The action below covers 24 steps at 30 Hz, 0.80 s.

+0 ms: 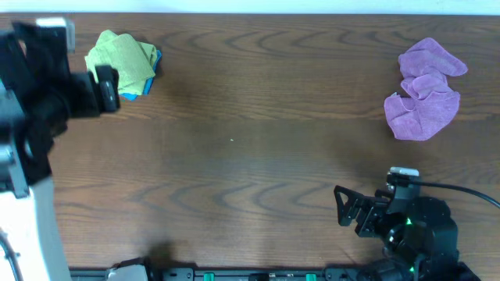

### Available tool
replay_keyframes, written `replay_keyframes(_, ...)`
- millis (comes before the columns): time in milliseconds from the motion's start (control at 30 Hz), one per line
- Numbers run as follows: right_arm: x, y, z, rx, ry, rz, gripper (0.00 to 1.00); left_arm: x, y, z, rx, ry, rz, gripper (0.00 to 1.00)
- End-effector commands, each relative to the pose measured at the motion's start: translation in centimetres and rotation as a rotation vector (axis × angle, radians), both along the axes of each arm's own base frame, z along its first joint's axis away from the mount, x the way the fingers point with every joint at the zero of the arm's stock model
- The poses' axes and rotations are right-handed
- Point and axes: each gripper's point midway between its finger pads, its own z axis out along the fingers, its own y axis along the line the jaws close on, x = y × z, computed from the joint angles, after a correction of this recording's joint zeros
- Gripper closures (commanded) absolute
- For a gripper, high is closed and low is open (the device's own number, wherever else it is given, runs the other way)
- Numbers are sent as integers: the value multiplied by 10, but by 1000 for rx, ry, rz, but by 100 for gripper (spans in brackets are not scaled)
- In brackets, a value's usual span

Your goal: Fold the cloth

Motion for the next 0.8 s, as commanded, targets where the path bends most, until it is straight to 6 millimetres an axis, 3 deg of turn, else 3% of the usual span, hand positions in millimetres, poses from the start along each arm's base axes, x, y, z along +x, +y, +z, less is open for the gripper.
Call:
replay_keyframes(0,0,-3,-2,3,6,-24,1,-18,-4,-13,12,-20,-5,5)
replay_keyframes(400,0,-3,-2,3,6,-24,1,-69,-14,-92,35,-136,-6,5)
replay_keyframes(767,0,-3,-2,3,6,-24,1,-102,-30,-163,41,-181,-49,5)
